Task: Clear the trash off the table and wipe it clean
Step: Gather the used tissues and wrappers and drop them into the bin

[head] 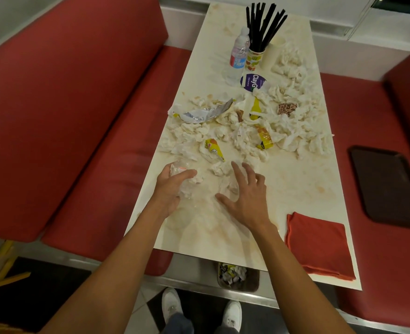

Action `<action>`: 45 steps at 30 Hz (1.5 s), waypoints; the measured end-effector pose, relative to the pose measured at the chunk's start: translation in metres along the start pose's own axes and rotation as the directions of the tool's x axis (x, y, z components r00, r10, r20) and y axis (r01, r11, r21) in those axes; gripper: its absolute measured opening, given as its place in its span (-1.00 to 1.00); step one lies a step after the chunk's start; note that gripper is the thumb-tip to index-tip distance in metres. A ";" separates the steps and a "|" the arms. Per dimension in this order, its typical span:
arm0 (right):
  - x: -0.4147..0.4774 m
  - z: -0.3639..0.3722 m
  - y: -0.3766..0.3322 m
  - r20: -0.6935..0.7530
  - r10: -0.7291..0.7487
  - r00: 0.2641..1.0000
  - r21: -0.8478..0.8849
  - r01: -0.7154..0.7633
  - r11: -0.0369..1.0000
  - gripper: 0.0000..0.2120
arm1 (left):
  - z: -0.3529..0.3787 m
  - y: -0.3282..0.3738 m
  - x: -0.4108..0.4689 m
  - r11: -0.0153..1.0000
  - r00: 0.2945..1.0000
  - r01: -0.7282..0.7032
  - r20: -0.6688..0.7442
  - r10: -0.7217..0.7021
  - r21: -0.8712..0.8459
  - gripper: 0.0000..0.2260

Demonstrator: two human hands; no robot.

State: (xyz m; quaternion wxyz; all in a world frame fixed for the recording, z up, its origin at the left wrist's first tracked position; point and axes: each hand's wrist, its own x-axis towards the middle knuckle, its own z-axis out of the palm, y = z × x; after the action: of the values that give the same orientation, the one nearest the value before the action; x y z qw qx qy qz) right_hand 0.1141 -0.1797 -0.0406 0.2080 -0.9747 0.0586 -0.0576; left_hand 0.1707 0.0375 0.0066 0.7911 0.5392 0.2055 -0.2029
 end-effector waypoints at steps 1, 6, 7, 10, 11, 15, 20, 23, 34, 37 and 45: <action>0.000 0.003 0.000 0.011 -0.021 1.000 -0.034 0.022 0.999 -0.05 | 0.000 0.000 0.000 1.000 1.000 0.001 -0.003 -0.001 0.000 -0.54; 0.001 0.018 -0.008 -0.015 -0.013 1.000 -0.005 0.013 1.000 -0.25 | 0.002 0.001 -0.001 1.000 1.000 0.006 -0.003 -0.006 -0.012 -0.49; -0.001 0.020 -0.009 -0.044 -0.011 0.999 0.018 0.012 1.000 -0.38 | 0.002 0.001 -0.001 1.000 1.000 0.010 -0.002 -0.010 -0.014 -0.52; -0.004 0.022 -0.011 -0.122 -0.018 0.992 0.042 0.024 0.999 -0.70 | 0.003 0.002 -0.003 1.000 1.000 0.022 -0.008 -0.022 -0.011 -0.64; -0.003 0.021 -0.011 -0.128 -0.011 0.992 0.055 0.018 0.998 -0.73 | 0.004 0.002 -0.003 1.000 1.000 0.023 -0.007 -0.023 -0.012 -0.64; 0.000 0.021 -0.013 -0.089 0.091 0.992 0.176 -0.074 0.982 -0.43 | 0.003 0.002 -0.002 1.000 1.000 0.026 -0.006 -0.026 0.003 -0.59; -0.003 0.016 -0.011 -0.076 0.153 0.985 0.268 -0.128 0.955 -0.62 | 0.002 0.005 -0.004 1.000 1.000 0.024 0.002 -0.024 -0.001 -0.58; -0.008 0.008 -0.011 -0.089 0.190 0.978 0.358 -0.147 0.922 -0.78 | 0.001 0.006 -0.003 1.000 1.000 0.020 0.006 -0.020 -0.003 -0.57; -0.001 -0.009 -0.029 -0.241 0.215 0.946 0.423 -0.097 0.901 -0.69 | -0.003 0.004 0.000 0.999 0.998 0.038 0.040 -0.038 0.000 -0.60; 0.014 -0.004 -0.036 -0.225 0.136 0.965 0.374 -0.044 0.926 -0.74 | -0.004 0.006 0.001 0.999 0.999 0.036 0.039 -0.036 0.011 -0.60; 0.040 0.018 -0.055 0.128 0.068 0.989 0.043 -0.074 0.996 -0.59 | -0.010 0.007 0.002 0.999 1.000 0.006 0.029 -0.008 0.042 -0.63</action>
State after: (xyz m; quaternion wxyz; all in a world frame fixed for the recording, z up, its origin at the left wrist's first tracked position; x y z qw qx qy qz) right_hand 0.1610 -0.1279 -0.0307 0.2364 -0.9684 0.0784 0.0105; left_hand 0.1754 0.0489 0.0079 0.7818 0.5521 0.1913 -0.2180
